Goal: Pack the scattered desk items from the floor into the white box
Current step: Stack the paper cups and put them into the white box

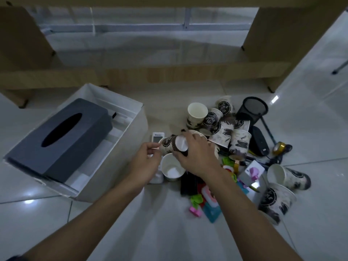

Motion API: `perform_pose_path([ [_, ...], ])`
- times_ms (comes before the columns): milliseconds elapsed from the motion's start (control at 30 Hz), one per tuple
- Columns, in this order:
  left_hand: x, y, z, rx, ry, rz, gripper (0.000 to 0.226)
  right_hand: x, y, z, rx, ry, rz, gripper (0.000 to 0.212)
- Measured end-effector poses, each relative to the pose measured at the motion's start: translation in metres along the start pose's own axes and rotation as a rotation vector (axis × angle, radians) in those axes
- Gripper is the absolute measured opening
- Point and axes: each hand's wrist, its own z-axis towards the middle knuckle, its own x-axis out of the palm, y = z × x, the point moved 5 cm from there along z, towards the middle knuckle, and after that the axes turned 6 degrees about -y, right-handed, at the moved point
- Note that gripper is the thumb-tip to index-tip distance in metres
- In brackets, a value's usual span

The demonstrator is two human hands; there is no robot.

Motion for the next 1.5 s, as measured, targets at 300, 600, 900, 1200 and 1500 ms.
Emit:
perform_pose_path([
  [300, -0.006, -0.01, -0.005, -0.257, 0.127, -0.163, 0.037, -0.015, 0.015, -0.014, 0.055, -0.274, 0.46, 0.046],
  [600, -0.024, -0.018, -0.003, -0.112, -0.07, -0.408, 0.023, 0.015, 0.03, -0.049, -0.091, 0.009, 0.28, 0.082],
  [900, -0.031, 0.025, 0.0, 0.012, -0.099, -0.096, 0.046, 0.004, 0.007, -0.042, 0.076, -0.21, 0.302, 0.028],
  [1200, -0.007, 0.023, -0.023, 0.341, 0.037, 0.24, 0.078, -0.011, 0.005, -0.036, 0.439, 0.154, 0.787, 0.018],
  [1500, 0.023, 0.02, -0.024, 0.348, 0.144, 0.163, 0.065, -0.016, -0.02, -0.036, 0.423, -0.216, 0.738, 0.027],
])
